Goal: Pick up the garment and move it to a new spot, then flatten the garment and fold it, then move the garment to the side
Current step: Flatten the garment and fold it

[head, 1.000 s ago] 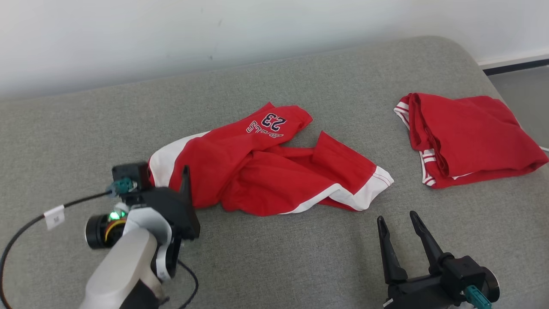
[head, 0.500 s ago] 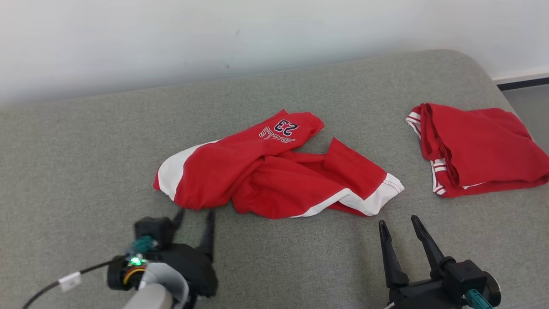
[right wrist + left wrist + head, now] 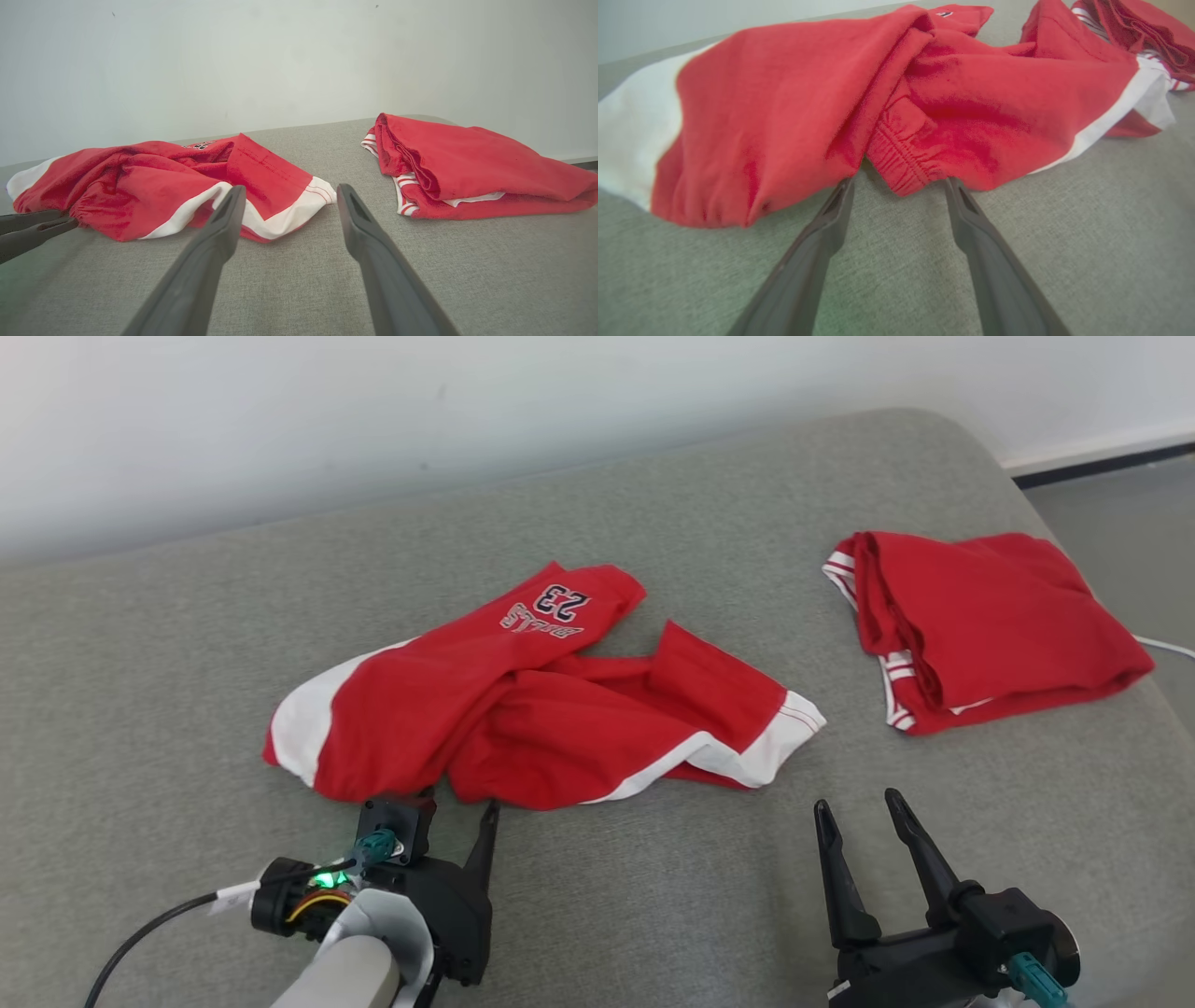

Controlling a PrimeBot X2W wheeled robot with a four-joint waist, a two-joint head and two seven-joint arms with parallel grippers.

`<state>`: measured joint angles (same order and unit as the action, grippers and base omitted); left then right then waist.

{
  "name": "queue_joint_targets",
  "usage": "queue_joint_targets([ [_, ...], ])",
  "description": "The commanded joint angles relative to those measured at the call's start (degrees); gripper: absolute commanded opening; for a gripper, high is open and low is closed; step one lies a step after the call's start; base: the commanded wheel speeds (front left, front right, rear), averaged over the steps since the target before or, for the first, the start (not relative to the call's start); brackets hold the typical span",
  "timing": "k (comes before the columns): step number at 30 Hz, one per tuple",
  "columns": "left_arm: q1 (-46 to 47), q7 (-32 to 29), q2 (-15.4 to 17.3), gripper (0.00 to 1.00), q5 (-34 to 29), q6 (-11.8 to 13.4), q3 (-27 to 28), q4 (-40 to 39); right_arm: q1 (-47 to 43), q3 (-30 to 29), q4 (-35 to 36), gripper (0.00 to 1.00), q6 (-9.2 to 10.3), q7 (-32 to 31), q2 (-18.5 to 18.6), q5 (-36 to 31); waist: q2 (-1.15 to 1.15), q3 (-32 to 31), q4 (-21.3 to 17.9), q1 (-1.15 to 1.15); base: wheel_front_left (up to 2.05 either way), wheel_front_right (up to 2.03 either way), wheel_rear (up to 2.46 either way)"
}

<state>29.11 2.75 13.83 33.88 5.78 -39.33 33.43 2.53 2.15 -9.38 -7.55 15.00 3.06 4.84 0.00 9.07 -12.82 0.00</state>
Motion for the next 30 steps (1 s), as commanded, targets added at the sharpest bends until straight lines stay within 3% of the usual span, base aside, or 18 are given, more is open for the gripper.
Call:
queue_joint_targets([
  [1, 0.8, 0.0, 0.6, 1.0, -1.1, -0.1, -0.5, 0.8, 0.2, -0.1, 0.1, 1.0, 0.16, 0.2, -0.2, 0.4, 0.0, 1.0, -1.8, 0.0, 0.0, 0.0, 0.0],
  [9, 2.5, 1.9, 1.0, 1.0, -1.7, -1.6, -1.3, 5.1, -0.2, -0.5, 0.5, 1.0, 0.16, 0.2, -0.3, 0.5, 0.0, 1.5, -2.8, 0.0, 0.0, 0.0, 0.0],
  [11, 3.0, 2.6, 0.7, 0.38, -1.4, -2.3, -1.4, 5.4, -0.1, -0.5, 0.4, 1.0, 0.16, 0.2, -0.3, 0.7, 0.0, 1.5, -2.6, 0.0, 0.0, 0.0, 0.0],
  [12, 3.2, 3.4, 0.5, 0.0, -1.3, -2.7, -1.3, 5.4, 0.0, -0.5, 0.4, 1.0, 0.16, 0.2, -0.3, 0.8, 0.0, 1.4, -2.5, 0.0, 0.0, 0.0, 0.0],
  [22, 2.9, 9.3, -1.3, 0.0, 3.7, -7.5, 1.8, 0.3, -0.8, -0.5, 0.0, 1.0, 0.16, 0.2, -0.3, -0.2, 0.0, -0.6, -0.6, 0.0, 0.0, 0.0, 0.0],
  [30, 3.8, 4.8, -0.2, 0.0, 9.1, -9.1, 4.3, -14.6, -1.6, -0.5, -0.4, 1.0, 0.16, 0.2, -0.3, -0.5, 0.0, -2.6, 0.4, 0.0, 0.0, 0.0, 0.0],
])
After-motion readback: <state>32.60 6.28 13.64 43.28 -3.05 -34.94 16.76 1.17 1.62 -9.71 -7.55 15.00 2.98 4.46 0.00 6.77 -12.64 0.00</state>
